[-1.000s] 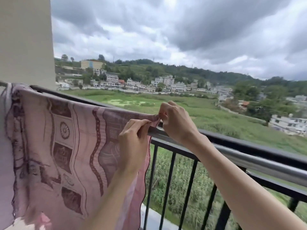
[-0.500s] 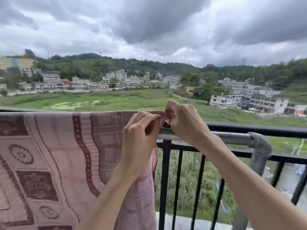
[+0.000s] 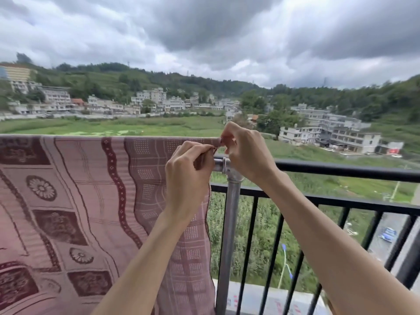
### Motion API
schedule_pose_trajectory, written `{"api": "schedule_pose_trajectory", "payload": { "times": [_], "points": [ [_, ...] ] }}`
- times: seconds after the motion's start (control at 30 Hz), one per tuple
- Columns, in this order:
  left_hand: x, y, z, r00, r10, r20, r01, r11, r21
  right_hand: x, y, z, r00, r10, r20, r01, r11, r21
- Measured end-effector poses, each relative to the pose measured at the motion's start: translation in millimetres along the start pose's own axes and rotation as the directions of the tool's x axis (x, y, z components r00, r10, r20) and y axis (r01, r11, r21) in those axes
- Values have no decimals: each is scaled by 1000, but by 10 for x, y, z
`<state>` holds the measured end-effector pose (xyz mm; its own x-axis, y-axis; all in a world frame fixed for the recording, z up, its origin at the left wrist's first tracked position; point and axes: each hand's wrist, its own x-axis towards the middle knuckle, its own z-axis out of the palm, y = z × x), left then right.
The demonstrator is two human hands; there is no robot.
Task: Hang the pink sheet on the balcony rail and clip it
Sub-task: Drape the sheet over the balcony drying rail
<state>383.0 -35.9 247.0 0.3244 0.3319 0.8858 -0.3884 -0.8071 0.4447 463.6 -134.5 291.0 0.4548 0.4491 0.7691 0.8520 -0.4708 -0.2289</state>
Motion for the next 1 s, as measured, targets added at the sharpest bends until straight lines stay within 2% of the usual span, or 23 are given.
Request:
{"api": "schedule_pose_trajectory", "payload": {
  "times": [0.27,0.4,0.47,0.6,0.7,0.77,0.87,0.93,1.0],
  "points": [
    [-8,181,135,996,46,71,-45,999,-15,-94,161,-210,995,61,-74,-56,996,74],
    [-56,79,191,988,4,157,-5,1000,6,-136,234,-112,992,96,-81,-92,994,62],
    [-131,-27,194,974,20,226,-23,1000,11,-229,307,4,991,132,-33,-130,990,55],
    [-240,-160,97,943,54,330,-75,996,52,-378,345,130,954,297,35,-294,910,293],
    [-172,-247,-54,961,112,253,-151,978,142,-331,332,97,923,341,178,-384,833,398],
    [-50,-336,-141,966,83,244,-148,954,262,-321,309,74,907,356,223,-420,801,428],
    [99,-502,-232,938,-49,343,-99,911,400,-345,218,96,921,345,178,-388,834,392],
    [142,-577,-279,925,-66,374,-92,917,388,-323,146,132,939,288,189,-336,883,328],
    [189,-586,-305,942,-52,332,-57,948,312,-306,85,184,951,228,207,-278,926,257]
  ]
}}
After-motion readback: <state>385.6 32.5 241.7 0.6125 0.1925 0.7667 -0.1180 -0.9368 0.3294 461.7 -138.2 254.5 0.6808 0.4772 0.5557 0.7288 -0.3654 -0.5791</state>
